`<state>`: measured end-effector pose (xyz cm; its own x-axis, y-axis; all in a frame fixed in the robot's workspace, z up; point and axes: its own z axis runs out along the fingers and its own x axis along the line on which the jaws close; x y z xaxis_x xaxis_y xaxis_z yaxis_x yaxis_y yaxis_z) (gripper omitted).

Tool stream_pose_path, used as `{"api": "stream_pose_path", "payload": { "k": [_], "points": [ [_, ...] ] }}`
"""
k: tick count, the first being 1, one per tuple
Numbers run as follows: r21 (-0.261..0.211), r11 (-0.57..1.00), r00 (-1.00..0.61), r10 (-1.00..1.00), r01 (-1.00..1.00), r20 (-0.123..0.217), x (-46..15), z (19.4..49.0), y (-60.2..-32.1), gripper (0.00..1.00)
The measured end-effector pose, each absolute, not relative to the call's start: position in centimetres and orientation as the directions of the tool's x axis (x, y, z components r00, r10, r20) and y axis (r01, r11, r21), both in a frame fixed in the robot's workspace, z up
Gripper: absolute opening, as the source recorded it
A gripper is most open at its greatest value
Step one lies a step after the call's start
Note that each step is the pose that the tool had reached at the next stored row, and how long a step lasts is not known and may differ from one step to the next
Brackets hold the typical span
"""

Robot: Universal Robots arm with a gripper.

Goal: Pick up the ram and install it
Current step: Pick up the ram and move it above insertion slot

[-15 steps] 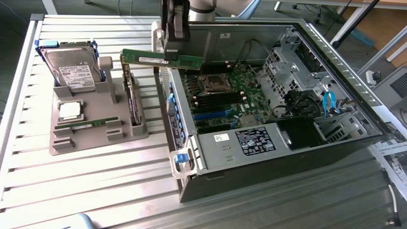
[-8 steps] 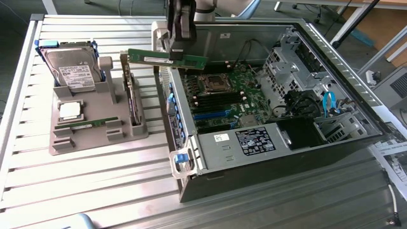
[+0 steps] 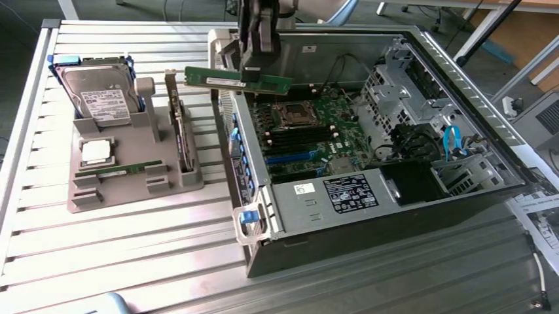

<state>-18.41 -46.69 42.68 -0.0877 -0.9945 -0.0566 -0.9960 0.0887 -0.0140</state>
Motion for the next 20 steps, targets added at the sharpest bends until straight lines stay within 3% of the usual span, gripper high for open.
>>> {"api": "stream_pose_path", "payload": {
  "k": [20],
  "points": [
    [-0.014,0.089,-0.088,-0.995,-0.996,-0.056,-16.1,42.7,-46.7,0.13]
  ]
}}
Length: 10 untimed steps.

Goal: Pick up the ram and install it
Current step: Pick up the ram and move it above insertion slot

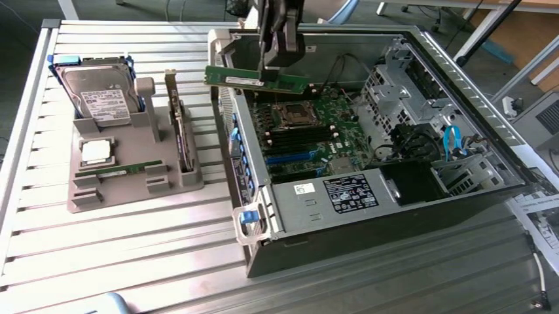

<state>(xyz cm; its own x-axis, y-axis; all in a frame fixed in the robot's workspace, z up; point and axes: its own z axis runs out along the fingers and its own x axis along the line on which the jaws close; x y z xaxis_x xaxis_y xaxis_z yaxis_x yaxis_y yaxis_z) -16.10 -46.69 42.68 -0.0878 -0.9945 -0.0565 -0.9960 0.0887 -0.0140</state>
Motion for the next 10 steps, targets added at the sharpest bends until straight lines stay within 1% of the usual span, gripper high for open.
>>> {"api": "stream_pose_path", "payload": {
  "k": [10],
  "points": [
    [-0.014,0.089,-0.088,-0.995,-0.996,-0.056,-15.18,42.68,-46.69,0.13]
  ]
}}
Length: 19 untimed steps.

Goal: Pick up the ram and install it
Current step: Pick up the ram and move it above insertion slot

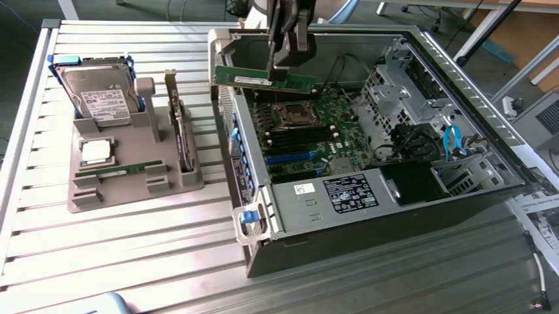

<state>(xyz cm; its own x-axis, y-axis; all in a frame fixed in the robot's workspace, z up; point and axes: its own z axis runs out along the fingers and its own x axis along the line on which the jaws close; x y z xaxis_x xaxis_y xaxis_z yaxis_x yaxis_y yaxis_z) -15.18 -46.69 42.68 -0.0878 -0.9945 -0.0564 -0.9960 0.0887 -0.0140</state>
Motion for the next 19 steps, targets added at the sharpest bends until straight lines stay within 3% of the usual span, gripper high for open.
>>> {"api": "stream_pose_path", "payload": {
  "k": [19],
  "points": [
    [-0.014,0.089,-0.088,-0.995,-0.996,-0.056,-13.2,42.7,-46.7,0.13]
  ]
}}
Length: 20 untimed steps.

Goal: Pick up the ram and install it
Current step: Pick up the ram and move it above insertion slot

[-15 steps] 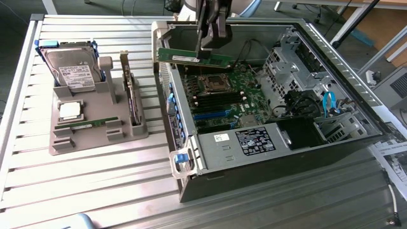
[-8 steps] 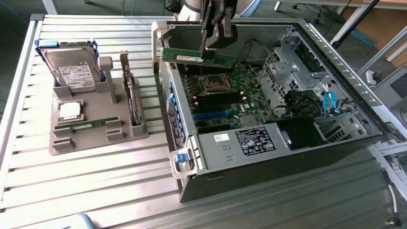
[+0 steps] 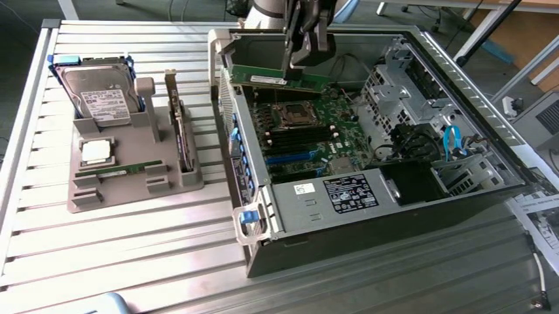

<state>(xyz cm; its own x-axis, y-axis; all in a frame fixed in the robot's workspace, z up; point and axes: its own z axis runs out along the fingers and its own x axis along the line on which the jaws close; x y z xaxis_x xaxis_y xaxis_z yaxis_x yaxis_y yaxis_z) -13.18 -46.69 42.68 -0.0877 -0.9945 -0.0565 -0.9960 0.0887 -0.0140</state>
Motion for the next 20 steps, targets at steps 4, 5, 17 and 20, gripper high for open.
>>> {"api": "stream_pose_path", "payload": {
  "k": [4,5,17,20],
  "points": [
    [-0.014,0.089,-0.088,-0.995,-0.996,-0.056,-12.8,42.7,-46.7,0.13],
    [-0.014,0.089,-0.088,-0.995,-0.996,-0.056,-12.7,42.7,-46.7,0.13],
    [-0.014,0.089,-0.088,-0.995,-0.996,-0.056,-11.5,42.7,-46.7,0.13],
    [-0.014,0.089,-0.088,-0.995,-0.996,-0.056,-11.1,42.7,-46.7,0.13]
  ]
}}
